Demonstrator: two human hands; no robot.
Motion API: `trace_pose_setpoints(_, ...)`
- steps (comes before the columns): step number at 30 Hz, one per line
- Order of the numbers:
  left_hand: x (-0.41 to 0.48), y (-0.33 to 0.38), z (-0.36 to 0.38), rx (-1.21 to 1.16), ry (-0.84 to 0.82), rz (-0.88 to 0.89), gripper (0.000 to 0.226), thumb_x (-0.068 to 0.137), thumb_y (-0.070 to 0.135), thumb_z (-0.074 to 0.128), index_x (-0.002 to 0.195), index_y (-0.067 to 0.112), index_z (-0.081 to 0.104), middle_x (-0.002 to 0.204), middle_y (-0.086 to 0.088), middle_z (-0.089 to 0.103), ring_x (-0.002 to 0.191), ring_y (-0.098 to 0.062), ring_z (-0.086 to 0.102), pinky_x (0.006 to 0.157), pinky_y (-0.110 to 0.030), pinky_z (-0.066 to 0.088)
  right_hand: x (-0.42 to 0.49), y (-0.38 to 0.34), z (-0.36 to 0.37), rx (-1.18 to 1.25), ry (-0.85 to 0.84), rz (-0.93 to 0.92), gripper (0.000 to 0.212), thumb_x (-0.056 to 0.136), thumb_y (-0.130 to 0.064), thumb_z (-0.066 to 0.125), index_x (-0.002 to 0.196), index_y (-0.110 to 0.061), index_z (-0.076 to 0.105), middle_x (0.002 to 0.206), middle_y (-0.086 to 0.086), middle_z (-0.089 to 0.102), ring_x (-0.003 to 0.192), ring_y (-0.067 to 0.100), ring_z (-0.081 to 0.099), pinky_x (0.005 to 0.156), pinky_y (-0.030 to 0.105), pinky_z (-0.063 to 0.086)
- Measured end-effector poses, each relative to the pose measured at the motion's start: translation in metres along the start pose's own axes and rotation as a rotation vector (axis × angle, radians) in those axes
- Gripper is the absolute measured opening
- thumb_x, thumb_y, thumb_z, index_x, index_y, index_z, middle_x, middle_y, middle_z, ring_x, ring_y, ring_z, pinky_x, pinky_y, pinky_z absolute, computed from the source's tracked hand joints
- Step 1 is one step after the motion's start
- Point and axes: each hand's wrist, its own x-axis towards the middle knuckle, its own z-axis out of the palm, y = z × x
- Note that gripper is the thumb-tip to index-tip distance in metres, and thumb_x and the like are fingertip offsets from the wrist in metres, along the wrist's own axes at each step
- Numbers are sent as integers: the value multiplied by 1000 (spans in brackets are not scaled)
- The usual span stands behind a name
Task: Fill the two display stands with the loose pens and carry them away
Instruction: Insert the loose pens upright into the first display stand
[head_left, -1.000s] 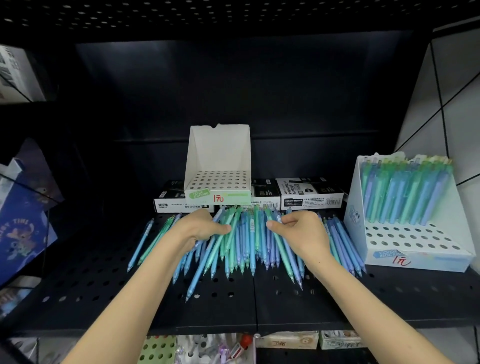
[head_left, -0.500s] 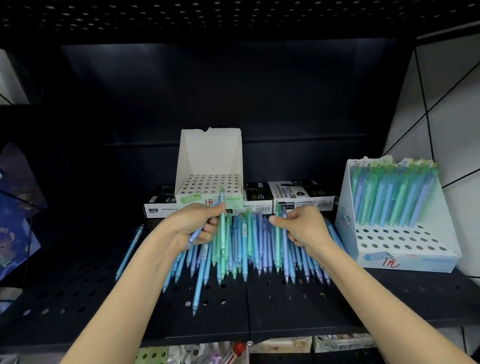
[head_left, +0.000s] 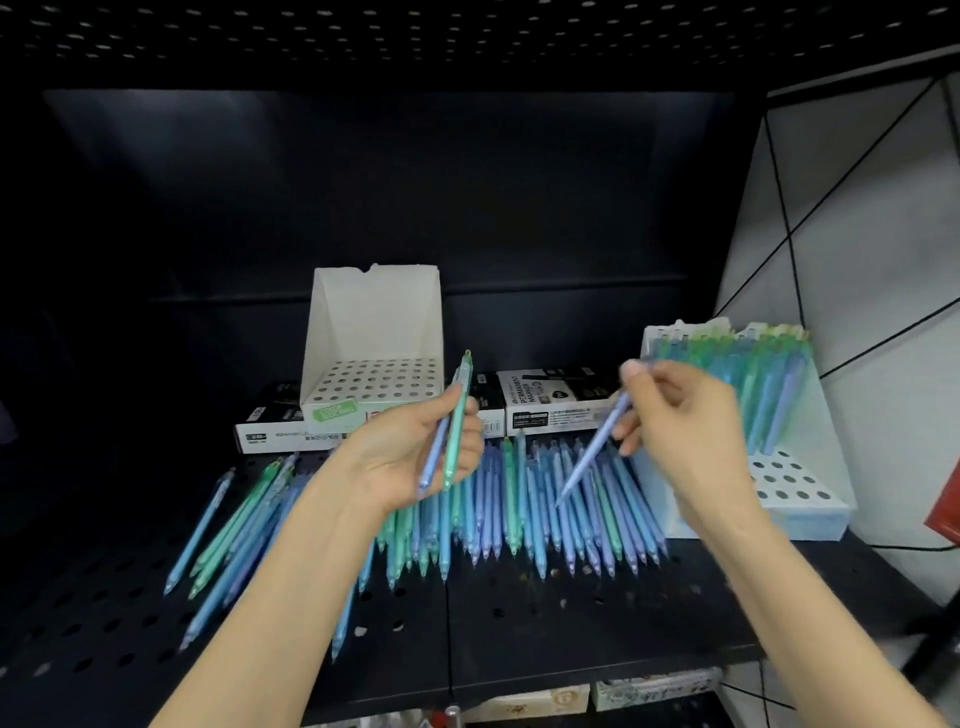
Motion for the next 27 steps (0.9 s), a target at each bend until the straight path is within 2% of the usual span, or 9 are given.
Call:
trace_pose_setpoints(3,5,-6,22,-105,-61,-2,15,77,21,57,74,8,50,66,-2,38,54,-10,37,43,-16,37,8,-8,-38,-8,167,-76,27,97,-23,46,84,-4,59,68,10,63,49,17,57,55,33,52)
trace_pose_setpoints(7,19,-18,47,-191,-128,-14,24,94,24,46,77,8,49,66,-6,45,53,-14,48,45,-19,45,20,-4,-77,-110,300,-130,24,100,-19,37,98,-7,58,71,9,59,51,5,57,52,15,50)
trace_pose_setpoints(9,26,-26,60,-157,-150,12,25,97,24,42,79,8,47,65,-6,47,51,-15,50,42,-18,44,24,1,-90,-213,346,-158,24,100,-18,35,98,-8,56,73,11,59,54,6,57,52,15,50)
trace_pose_setpoints(11,33,-34,71,-54,-134,73,23,98,23,42,81,9,46,64,-6,47,48,-14,48,37,-18,41,27,9,-99,-321,400,-186,24,99,-23,35,97,-12,56,79,14,61,65,20,60,62,31,55)
trace_pose_setpoints(13,39,-44,81,104,-112,137,20,98,22,43,83,9,44,62,-4,46,45,-13,46,35,-18,36,30,16,-107,-432,448,-206,34,93,-36,32,103,-16,57,87,15,63,76,29,62,71,49,53)
trace_pose_setpoints(16,42,-58,93,320,-125,198,20,99,23,41,85,9,45,60,0,45,44,-9,40,36,-17,31,33,25,-116,-523,464,-204,38,94,-35,34,115,-12,56,97,14,64,88,29,63,80,48,52)
trace_pose_setpoints(21,45,-68,105,500,-137,317,23,100,25,38,97,6,50,61,3,44,47,-8,35,42,-19,26,39,36,-125,-623,454,-227,29,98,-17,40,115,-4,58,99,14,66,90,29,63,74,27,42)
trace_pose_setpoints(24,48,-70,105,499,-147,355,25,100,25,39,101,4,52,60,3,44,47,-7,35,42,-19,26,42,38,-127,-618,407,-184,29,97,-16,41,121,-7,55,103,11,65,92,26,62,75,28,44)
trace_pose_setpoints(27,51,-71,102,468,-175,365,26,99,25,40,103,3,54,61,4,45,47,-6,37,41,-18,27,43,39,-126,-624,384,-158,27,95,-15,46,120,-8,54,95,9,66,80,23,62,70,31,47)
